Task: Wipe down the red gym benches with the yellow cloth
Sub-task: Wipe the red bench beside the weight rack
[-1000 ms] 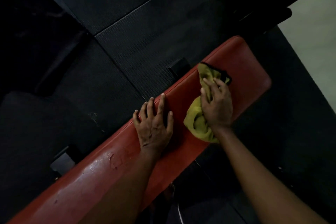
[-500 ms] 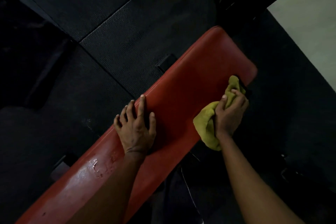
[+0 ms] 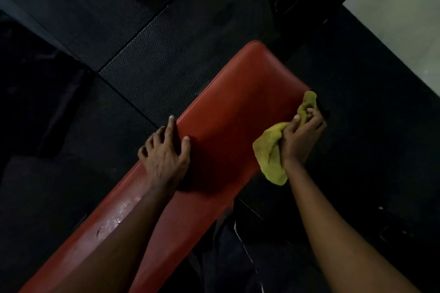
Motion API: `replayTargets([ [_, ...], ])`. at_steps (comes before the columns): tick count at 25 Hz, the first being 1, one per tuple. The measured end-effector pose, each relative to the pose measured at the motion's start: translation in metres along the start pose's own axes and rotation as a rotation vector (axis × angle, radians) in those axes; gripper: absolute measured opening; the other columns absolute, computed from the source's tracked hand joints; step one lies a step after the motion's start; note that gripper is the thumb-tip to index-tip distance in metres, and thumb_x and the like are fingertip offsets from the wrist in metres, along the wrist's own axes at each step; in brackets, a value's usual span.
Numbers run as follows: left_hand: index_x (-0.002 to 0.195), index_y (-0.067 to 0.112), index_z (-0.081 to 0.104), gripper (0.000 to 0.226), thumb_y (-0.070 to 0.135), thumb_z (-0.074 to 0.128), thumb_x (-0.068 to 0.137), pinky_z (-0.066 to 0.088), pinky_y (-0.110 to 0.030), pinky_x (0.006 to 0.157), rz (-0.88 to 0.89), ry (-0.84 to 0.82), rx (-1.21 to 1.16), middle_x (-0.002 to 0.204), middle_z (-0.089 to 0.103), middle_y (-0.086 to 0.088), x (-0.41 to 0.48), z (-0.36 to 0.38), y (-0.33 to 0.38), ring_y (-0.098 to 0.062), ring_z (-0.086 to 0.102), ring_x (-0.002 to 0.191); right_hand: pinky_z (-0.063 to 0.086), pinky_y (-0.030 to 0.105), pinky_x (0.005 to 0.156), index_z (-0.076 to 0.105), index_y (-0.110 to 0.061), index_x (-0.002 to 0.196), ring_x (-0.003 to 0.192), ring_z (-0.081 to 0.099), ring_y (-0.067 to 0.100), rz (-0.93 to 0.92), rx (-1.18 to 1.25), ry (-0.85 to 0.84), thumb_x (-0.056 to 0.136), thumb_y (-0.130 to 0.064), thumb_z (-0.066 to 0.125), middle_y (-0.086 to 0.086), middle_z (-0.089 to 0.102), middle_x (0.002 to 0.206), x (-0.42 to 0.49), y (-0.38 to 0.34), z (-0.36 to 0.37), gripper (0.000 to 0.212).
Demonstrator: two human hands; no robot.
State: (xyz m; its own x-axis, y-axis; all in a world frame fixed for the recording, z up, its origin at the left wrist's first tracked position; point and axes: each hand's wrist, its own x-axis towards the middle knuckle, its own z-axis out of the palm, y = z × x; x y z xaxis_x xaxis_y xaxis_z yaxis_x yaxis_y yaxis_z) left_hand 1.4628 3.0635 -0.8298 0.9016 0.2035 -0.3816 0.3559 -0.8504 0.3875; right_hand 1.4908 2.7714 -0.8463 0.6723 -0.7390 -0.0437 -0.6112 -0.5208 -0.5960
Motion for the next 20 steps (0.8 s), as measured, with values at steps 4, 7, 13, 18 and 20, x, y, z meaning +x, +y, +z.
replayTargets([
  [4, 0.156, 0.051, 0.0, 0.082, 0.085, 0.029, 0.088, 0.023, -0.061, 0.11, 0.039, -0.02, 0.076, 0.162, 0.026, -0.01, 0.032, 0.018, 0.057, -0.033, 0.029, 0.145, 0.045, 0.051, 0.098, 0.058, -0.022, 0.134, 0.12, 0.048, 0.025, -0.399, -0.212, -0.171, 0.1, -0.023, 0.051, 0.006, 0.05, 0.141, -0.023, -0.006, -0.011, 0.034],
  [7, 0.158, 0.046, 0.009, 0.083, 0.085, 0.026, 0.086, 0.029, -0.058, 0.107, 0.045, 0.09, 0.139, 0.153, 0.039, -0.01, 0.031, 0.028, 0.063, -0.032, 0.038, 0.137, 0.041, 0.057, 0.102, 0.06, -0.027, 0.135, 0.128, 0.046, 0.032, -0.484, -0.269, -0.283, 0.102, -0.02, 0.052, -0.002, 0.051, 0.144, -0.005, -0.006, -0.013, 0.035],
  [13, 0.157, 0.043, 0.021, 0.08, 0.08, 0.037, 0.087, 0.033, -0.054, 0.104, 0.043, 0.197, 0.162, 0.14, 0.049, -0.009, 0.032, 0.038, 0.06, -0.031, 0.047, 0.125, 0.035, 0.049, 0.11, 0.065, -0.02, 0.126, 0.124, 0.056, 0.026, -0.58, -0.179, -0.215, 0.1, -0.014, 0.048, 0.0, 0.062, 0.135, 0.053, -0.028, 0.009, 0.032],
  [18, 0.157, 0.044, 0.021, 0.081, 0.08, 0.035, 0.086, 0.033, -0.054, 0.104, 0.039, 0.199, 0.171, 0.139, 0.049, -0.008, 0.033, 0.038, 0.06, -0.031, 0.047, 0.123, 0.042, 0.047, 0.099, 0.062, -0.026, 0.134, 0.118, 0.055, 0.033, -1.169, -0.284, -0.556, 0.1, -0.018, 0.049, -0.007, 0.062, 0.136, 0.041, -0.064, 0.023, 0.037],
  [20, 0.157, 0.043, 0.022, 0.08, 0.079, 0.034, 0.086, 0.034, -0.054, 0.104, 0.034, 0.189, 0.166, 0.139, 0.049, -0.008, 0.033, 0.036, 0.061, -0.031, 0.047, 0.123, 0.042, 0.044, 0.097, 0.061, -0.027, 0.135, 0.116, 0.056, 0.031, -1.259, -0.329, -0.561, 0.1, -0.022, 0.055, -0.008, 0.06, 0.138, 0.055, -0.079, 0.03, 0.036],
])
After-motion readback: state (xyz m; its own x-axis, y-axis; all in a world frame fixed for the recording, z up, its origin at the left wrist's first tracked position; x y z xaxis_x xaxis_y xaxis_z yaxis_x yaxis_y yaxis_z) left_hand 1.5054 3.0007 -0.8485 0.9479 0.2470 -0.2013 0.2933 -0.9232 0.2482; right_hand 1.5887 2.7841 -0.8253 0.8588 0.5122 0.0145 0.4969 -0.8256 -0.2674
